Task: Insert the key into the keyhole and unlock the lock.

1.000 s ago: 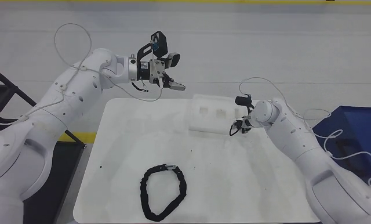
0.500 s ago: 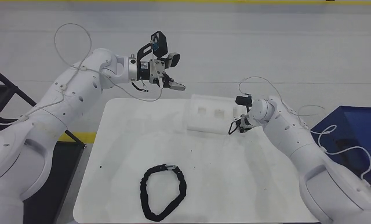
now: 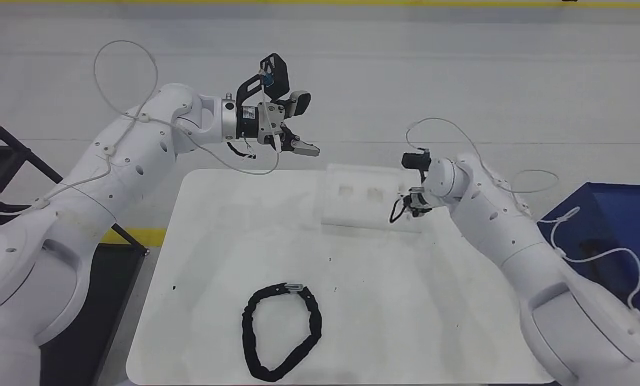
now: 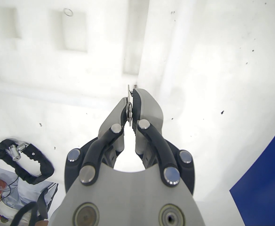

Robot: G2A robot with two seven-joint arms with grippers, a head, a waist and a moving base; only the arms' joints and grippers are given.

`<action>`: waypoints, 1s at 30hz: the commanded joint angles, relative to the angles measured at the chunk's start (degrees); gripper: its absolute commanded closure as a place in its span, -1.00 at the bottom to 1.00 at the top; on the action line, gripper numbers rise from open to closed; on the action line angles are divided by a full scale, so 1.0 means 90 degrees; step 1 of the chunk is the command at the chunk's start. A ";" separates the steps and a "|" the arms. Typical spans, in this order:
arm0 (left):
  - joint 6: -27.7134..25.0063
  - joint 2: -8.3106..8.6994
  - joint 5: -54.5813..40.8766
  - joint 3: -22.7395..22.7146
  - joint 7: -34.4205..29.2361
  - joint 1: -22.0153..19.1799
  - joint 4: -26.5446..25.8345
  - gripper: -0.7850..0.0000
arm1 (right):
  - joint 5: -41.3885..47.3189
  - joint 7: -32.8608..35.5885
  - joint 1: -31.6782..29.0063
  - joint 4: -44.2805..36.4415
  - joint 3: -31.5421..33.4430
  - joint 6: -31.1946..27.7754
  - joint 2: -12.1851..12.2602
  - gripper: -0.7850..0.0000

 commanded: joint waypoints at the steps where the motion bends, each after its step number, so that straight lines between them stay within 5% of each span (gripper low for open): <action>1: 0.0000 0.0000 0.0000 0.0000 0.0000 0.0000 0.0000 -1.00 | -0.0076 0.0077 -0.0095 -0.0398 0.0162 0.0033 0.0120 1.00; 8: 0.0000 0.0000 0.0000 0.0000 0.0000 0.0000 0.0000 -1.00 | -0.0327 0.0347 -0.0986 -0.2590 0.1156 0.0033 0.0722 1.00; 18: 0.0000 0.0000 0.0000 0.0000 0.0000 0.0000 0.0000 -1.00 | 0.0428 0.0229 -0.3112 -0.5503 0.3324 -0.1026 0.1428 1.00; 30: 0.0000 0.0000 0.0000 0.0000 0.0000 0.0000 0.0000 -1.00 | 0.3052 0.0046 -0.4328 -0.5744 0.4750 -0.3554 0.1647 1.00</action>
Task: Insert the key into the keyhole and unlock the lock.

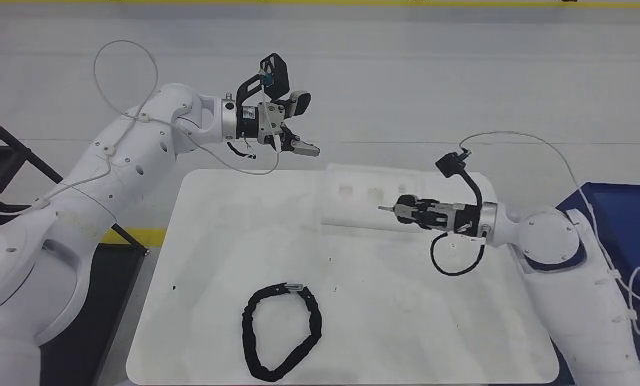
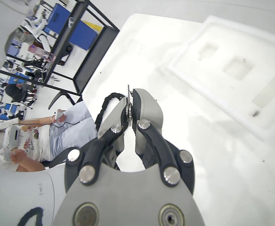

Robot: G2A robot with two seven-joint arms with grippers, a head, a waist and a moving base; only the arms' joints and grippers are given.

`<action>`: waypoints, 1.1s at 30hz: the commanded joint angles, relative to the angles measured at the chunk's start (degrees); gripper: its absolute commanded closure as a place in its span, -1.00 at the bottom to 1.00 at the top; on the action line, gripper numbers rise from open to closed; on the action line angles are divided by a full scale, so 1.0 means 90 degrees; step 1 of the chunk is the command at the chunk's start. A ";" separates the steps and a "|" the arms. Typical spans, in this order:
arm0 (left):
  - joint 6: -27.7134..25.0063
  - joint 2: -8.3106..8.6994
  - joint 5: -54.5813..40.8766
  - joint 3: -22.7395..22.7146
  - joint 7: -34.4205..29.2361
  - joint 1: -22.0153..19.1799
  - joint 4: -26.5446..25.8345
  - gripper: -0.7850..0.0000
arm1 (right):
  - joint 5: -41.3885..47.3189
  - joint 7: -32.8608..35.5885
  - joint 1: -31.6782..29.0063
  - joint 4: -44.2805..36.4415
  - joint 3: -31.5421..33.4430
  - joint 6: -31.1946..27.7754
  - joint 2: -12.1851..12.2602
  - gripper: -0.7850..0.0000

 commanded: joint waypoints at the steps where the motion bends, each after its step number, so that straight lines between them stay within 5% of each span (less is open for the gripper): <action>1: 0.0000 0.0000 0.0000 0.0000 0.0000 0.0000 0.0000 -1.00 | 0.0326 -0.0031 -0.0066 0.0084 0.0126 -0.0361 0.0017 1.00; 4: 0.0000 0.0000 0.0000 0.0000 0.0000 0.0000 0.0000 -1.00 | 0.0671 -0.0145 -0.0179 0.0200 0.0301 -0.0875 0.0041 1.00; 15: 0.0124 0.0007 0.0048 -0.0034 -0.0024 0.0041 -0.0044 -1.00 | 0.0671 -0.0145 -0.0179 0.0200 0.0301 -0.0875 0.0041 1.00; 33: 0.0000 0.0275 0.0574 0.0000 -0.0615 0.1385 -0.0439 -1.00 | 0.0671 -0.0145 -0.0179 0.0200 0.0301 -0.0875 0.0041 1.00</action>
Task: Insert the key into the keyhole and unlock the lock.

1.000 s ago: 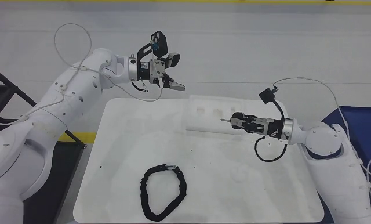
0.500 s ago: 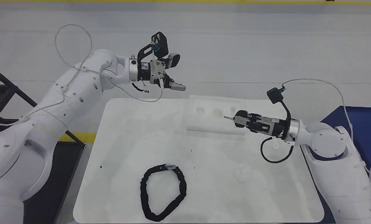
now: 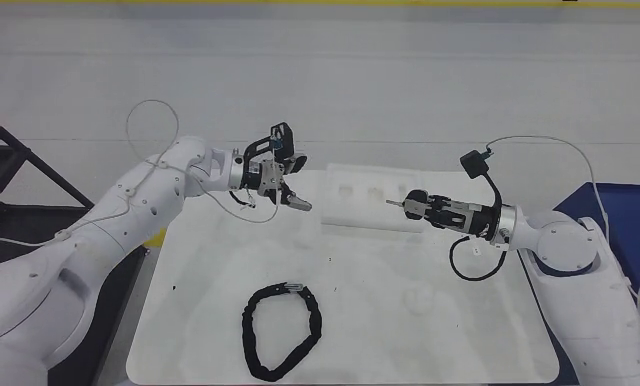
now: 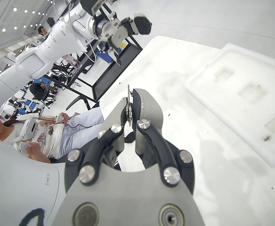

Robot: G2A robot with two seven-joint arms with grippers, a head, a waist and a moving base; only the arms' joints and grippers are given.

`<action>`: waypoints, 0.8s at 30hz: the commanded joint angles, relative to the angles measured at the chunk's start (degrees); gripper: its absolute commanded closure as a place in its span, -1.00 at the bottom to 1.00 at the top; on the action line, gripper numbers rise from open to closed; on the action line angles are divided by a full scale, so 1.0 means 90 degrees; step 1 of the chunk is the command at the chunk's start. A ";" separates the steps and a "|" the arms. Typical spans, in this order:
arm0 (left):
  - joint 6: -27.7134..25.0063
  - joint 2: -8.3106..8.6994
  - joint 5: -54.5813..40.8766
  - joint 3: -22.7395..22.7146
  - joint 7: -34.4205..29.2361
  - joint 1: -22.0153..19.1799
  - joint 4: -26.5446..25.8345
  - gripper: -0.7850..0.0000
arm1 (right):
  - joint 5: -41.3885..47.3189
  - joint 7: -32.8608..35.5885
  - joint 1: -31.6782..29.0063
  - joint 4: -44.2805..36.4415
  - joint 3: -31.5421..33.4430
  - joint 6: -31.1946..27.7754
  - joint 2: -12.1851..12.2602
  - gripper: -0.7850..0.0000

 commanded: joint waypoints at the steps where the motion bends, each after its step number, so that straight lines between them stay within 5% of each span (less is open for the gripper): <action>1: 0.0000 -0.0007 0.0230 0.0000 -0.0110 0.0143 -0.0051 -1.00 | 0.0000 0.0000 0.0000 0.0000 0.0000 0.0000 0.0000 1.00; 13: 0.0000 0.0020 0.1005 0.0000 -0.1354 0.0625 -0.0795 -1.00 | 0.0000 0.0000 0.0000 0.0000 0.0000 0.0000 0.0000 1.00; 24: 0.0000 0.0020 0.1005 0.0000 -0.1354 0.0625 -0.0795 -1.00 | 0.0000 0.0000 0.0000 0.0000 0.0000 0.0000 0.0000 1.00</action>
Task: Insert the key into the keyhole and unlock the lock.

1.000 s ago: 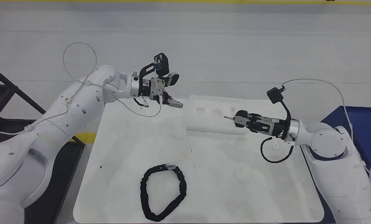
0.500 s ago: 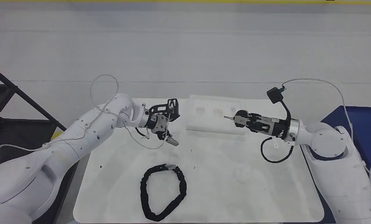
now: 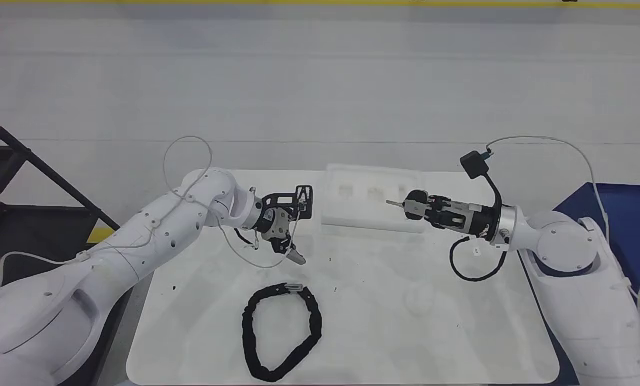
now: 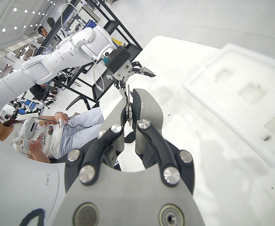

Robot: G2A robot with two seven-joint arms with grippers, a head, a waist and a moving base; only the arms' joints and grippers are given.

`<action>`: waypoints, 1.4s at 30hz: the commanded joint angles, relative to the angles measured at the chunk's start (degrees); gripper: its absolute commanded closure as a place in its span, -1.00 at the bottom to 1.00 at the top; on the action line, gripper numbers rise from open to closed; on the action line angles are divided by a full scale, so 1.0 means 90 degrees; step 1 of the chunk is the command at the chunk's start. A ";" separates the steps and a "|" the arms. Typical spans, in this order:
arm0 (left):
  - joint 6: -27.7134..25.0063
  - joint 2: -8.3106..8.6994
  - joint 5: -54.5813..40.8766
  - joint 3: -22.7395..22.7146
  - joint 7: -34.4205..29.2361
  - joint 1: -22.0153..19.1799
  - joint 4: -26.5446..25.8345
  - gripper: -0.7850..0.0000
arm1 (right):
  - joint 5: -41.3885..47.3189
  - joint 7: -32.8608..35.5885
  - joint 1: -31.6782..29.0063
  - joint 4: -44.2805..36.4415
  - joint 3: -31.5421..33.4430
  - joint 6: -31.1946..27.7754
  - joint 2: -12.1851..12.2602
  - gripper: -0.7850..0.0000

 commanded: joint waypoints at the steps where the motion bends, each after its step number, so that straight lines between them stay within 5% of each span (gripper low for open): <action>1: 0.0000 0.0000 0.0000 0.0000 -0.0001 0.0000 0.0000 -1.00 | 0.0000 0.0000 0.0000 0.0000 0.0000 0.0000 0.0000 1.00; 6: 0.0000 0.0000 0.0000 0.0000 -0.0001 0.0000 0.0000 -1.00 | 0.0000 0.0000 0.0000 0.0000 0.0000 0.0000 0.0000 1.00; 13: 0.0296 0.0232 0.0896 -0.0407 0.1187 0.0537 0.0155 -1.00 | 0.0000 0.0000 0.0000 0.0000 0.0000 0.0000 0.0000 1.00; 19: 0.0000 0.0623 0.2236 -0.0663 0.2994 0.1172 0.0026 -1.00 | 0.0000 0.0000 0.0000 0.0000 0.0000 0.0000 0.0000 1.00; 25: 0.0337 0.0887 0.4260 -0.0710 0.5055 0.1676 -0.0016 -1.00 | 0.0000 0.0000 0.0000 0.0000 0.0000 0.0000 0.0000 1.00; 33: 0.0831 0.0821 0.5946 -0.0419 0.6570 0.1897 0.0208 -1.00 | 0.0000 0.0000 0.0000 0.0000 0.0000 0.0000 0.0000 1.00; 42: 0.1236 0.0548 0.6410 -0.0326 0.7011 0.1958 0.0596 -1.00 | 0.0000 0.0000 0.0000 0.0000 0.0000 0.0000 0.0000 1.00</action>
